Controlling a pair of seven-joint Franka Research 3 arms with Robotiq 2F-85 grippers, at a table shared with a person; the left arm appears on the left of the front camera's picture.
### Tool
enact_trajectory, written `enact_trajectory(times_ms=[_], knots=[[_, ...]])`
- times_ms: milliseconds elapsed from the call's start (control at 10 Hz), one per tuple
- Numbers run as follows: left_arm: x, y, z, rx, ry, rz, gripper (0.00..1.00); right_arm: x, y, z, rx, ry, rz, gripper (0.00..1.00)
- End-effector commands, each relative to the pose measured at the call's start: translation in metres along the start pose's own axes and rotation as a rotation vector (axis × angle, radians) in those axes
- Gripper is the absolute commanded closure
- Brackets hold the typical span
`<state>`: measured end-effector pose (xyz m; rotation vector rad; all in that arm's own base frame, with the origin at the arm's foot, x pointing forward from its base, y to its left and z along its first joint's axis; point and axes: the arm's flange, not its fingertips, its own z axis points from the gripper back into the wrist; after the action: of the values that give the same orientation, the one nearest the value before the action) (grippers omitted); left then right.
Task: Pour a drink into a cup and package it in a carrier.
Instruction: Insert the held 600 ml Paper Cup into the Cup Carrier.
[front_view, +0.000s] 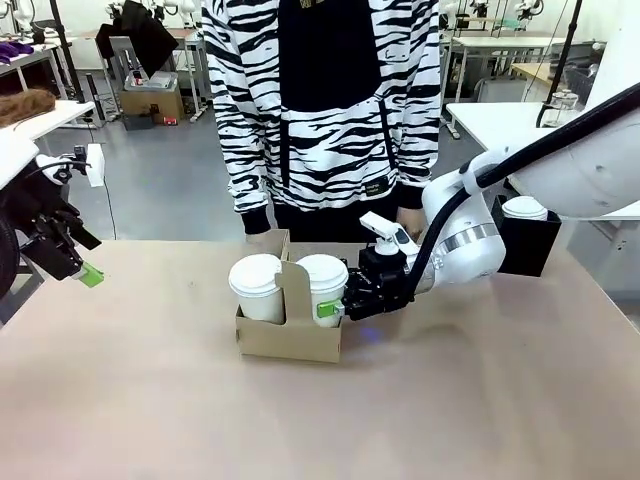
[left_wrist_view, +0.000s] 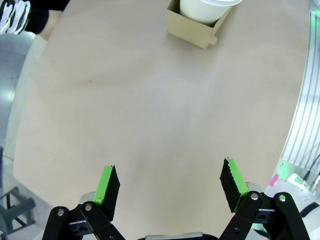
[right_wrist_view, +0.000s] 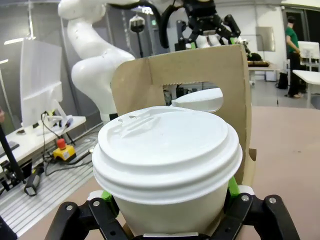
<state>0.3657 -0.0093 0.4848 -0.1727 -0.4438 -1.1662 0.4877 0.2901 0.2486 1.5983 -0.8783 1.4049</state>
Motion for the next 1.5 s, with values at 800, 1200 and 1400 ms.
enact_trajectory(times_ms=[800,1200,1400], knots=[[0.002,0.002,0.0,0.004,-0.01,0.015,0.0,0.089,0.084,0.109,-0.432,0.319,0.021,0.0],[0.002,0.002,0.0,0.004,-0.01,0.015,0.0,0.16,0.218,0.156,-0.935,0.519,-0.312,0.0],[0.002,0.002,0.0,0.004,-0.01,0.015,0.0,0.173,0.255,0.166,-1.075,0.592,-0.462,0.0]])
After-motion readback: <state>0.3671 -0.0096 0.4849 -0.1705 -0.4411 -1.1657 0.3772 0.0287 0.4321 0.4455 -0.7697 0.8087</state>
